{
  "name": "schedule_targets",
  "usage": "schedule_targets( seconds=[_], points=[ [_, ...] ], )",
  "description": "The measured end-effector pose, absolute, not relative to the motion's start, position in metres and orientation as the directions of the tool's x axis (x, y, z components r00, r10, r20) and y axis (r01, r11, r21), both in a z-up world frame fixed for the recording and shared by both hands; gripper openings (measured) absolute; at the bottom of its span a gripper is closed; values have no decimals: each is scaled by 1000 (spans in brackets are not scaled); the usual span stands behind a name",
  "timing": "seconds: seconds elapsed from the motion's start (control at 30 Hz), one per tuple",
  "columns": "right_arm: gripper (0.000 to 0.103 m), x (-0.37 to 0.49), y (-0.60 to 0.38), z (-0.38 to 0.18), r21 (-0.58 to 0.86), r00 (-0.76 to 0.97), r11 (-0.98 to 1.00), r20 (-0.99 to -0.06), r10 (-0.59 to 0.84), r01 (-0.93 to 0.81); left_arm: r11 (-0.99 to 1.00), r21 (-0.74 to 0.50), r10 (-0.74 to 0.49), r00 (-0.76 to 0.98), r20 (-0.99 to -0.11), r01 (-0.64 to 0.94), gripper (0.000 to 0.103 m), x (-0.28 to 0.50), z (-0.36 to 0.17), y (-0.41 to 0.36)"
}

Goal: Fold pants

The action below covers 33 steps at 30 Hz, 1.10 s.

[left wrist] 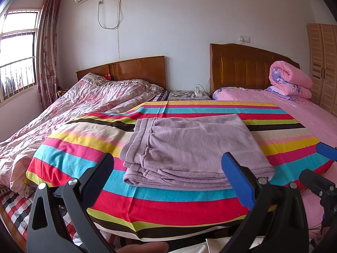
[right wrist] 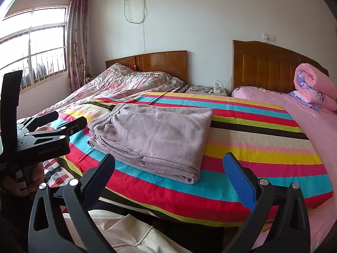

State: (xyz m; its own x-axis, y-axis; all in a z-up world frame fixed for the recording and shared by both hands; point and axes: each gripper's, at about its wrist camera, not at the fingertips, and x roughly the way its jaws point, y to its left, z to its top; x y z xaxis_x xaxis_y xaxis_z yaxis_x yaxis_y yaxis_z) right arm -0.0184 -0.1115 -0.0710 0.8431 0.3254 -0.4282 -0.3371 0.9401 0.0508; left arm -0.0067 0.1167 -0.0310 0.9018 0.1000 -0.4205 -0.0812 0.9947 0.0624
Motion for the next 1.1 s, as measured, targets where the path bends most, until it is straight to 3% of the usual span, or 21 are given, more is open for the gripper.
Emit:
schedule_targets(
  seconds=[1.1],
  points=[
    [99,-14,-118,-74,54,831,932,-435,346,-359,997,55,67,906,-419,-48,102,-7,-32,118]
  ],
)
